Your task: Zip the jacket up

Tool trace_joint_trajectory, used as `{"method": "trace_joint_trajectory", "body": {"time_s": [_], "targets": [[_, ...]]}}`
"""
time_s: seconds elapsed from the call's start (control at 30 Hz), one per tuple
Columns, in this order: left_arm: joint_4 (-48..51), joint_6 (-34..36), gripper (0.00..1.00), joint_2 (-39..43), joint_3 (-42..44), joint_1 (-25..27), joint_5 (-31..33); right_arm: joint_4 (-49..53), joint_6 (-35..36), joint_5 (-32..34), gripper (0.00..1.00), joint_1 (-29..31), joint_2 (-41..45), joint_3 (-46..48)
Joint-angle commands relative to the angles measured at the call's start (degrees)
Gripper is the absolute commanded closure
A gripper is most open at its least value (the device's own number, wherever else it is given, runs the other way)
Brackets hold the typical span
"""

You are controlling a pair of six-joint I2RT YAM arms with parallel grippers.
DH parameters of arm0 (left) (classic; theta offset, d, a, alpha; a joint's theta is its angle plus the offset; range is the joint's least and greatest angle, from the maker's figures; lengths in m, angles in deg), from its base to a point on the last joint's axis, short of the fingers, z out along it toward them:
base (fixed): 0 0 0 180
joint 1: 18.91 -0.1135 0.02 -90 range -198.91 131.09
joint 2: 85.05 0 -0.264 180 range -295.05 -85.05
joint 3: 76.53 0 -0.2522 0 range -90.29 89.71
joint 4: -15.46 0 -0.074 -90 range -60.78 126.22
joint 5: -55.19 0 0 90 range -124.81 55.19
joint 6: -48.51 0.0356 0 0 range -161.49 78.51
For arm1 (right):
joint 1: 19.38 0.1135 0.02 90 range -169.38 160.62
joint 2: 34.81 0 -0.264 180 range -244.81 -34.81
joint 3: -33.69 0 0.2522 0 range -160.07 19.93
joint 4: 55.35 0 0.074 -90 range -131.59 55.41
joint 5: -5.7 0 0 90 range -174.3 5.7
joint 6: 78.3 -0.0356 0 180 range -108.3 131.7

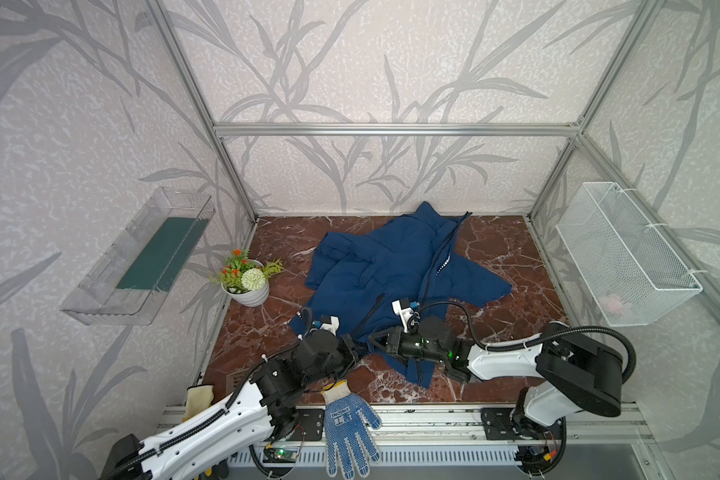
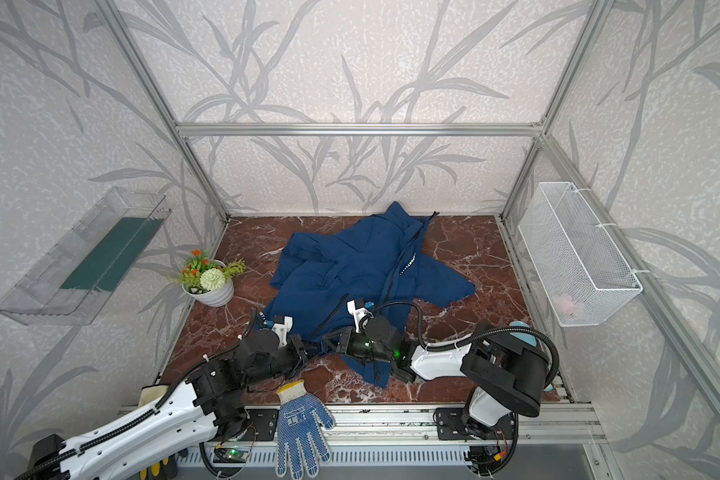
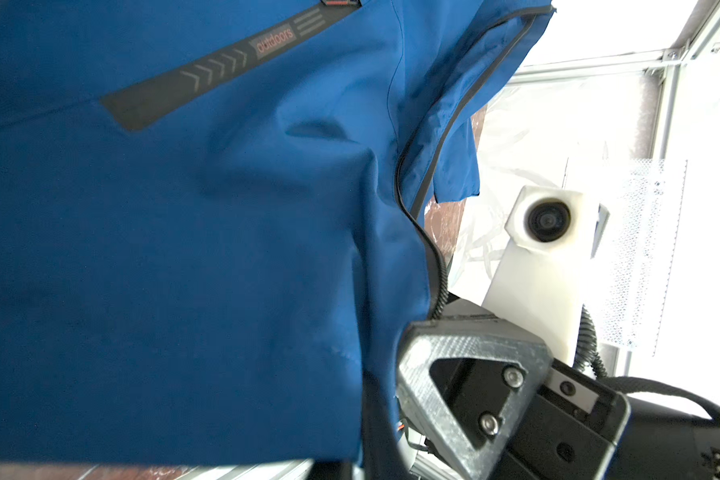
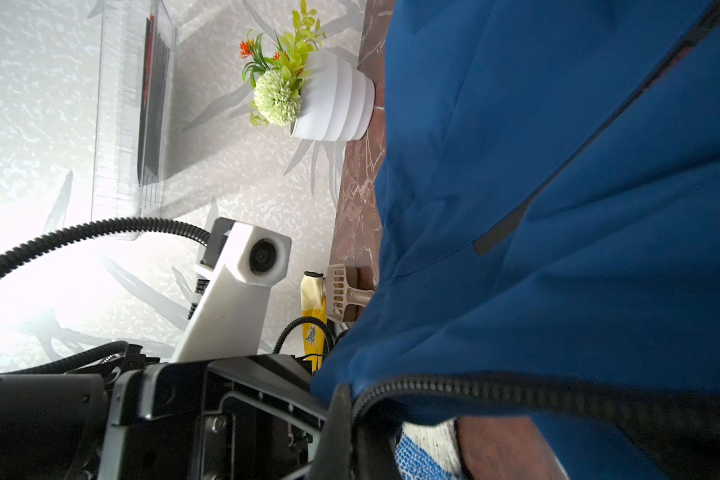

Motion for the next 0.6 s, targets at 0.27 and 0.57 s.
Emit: {"method": "trace_joint_trajectory", "body": {"time_s": [0.27,0.57], "targets": [[-4.07,-0.94,0.75,0.94,-1.49,-0.16,0.99,-1.37,0.0,-1.37,1.0,0.3,1.08,0.76],[-3.04,0.0,0.86,0.25,-0.98,-0.58,0.64,-3.44,0.42,2.07,1.0,0.3,3.58,3.66]]}}
